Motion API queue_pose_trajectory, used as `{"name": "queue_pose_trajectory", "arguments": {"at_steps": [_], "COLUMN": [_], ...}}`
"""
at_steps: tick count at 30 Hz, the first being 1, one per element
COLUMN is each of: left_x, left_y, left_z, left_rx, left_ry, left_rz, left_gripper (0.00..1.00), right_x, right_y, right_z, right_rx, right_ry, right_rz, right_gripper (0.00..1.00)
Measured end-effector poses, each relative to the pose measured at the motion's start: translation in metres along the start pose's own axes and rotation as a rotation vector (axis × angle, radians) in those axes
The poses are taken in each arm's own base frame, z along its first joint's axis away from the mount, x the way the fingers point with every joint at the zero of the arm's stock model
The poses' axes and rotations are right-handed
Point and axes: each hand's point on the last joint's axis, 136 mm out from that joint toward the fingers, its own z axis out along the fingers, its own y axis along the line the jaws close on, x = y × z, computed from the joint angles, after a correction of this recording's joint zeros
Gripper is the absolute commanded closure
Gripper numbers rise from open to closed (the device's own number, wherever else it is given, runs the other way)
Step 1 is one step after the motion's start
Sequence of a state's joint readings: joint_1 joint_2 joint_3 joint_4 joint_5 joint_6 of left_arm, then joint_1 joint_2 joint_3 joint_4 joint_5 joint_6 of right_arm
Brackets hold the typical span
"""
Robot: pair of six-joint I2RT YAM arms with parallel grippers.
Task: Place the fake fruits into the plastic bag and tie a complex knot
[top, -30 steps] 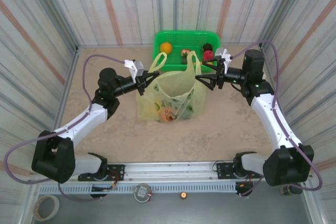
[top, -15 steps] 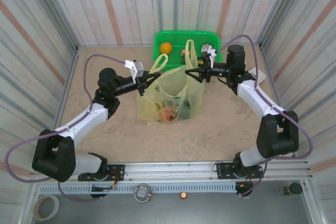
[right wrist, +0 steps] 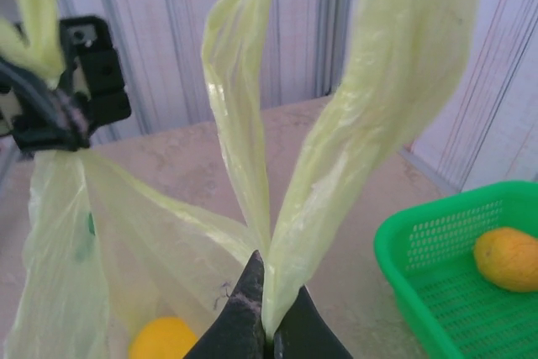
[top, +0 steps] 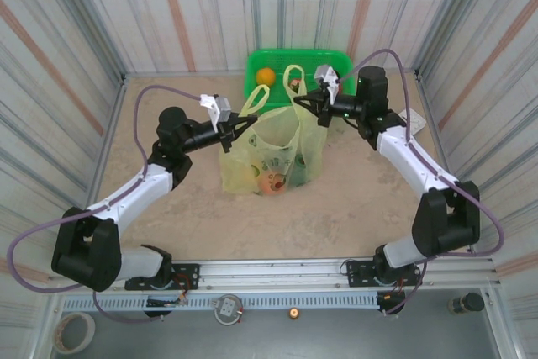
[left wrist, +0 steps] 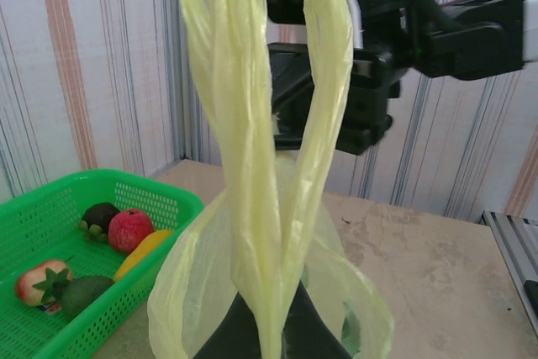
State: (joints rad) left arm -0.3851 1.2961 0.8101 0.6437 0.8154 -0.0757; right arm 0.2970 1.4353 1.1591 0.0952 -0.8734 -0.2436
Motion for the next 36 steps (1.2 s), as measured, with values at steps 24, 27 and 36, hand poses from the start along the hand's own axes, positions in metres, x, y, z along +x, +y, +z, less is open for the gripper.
{"name": "queue_pose_trajectory", "arguments": {"at_steps": [24,27,36], "left_x": [0.014,0.017,0.015], "left_y": [-0.015,-0.016,-0.019], "left_z": [0.028,0.028,0.028], "left_rx": [0.159,0.167,0.188], "left_ry": [0.15,0.16,0.157], "left_rz": [-0.186,-0.193,-0.188], "left_gripper": [0.96,0.95,0.91], "right_x": [0.01,0.008,0.015], "right_y": [0.046,0.042,0.046], "right_z": [0.012,0.016,0.026], "right_rx": [0.084,0.083,0.015], "right_ry": [0.154,0.169,0.226], "right_rz": [-0.582,-0.581,-0.589], "right_gripper": [1.0,1.0,1.0]}}
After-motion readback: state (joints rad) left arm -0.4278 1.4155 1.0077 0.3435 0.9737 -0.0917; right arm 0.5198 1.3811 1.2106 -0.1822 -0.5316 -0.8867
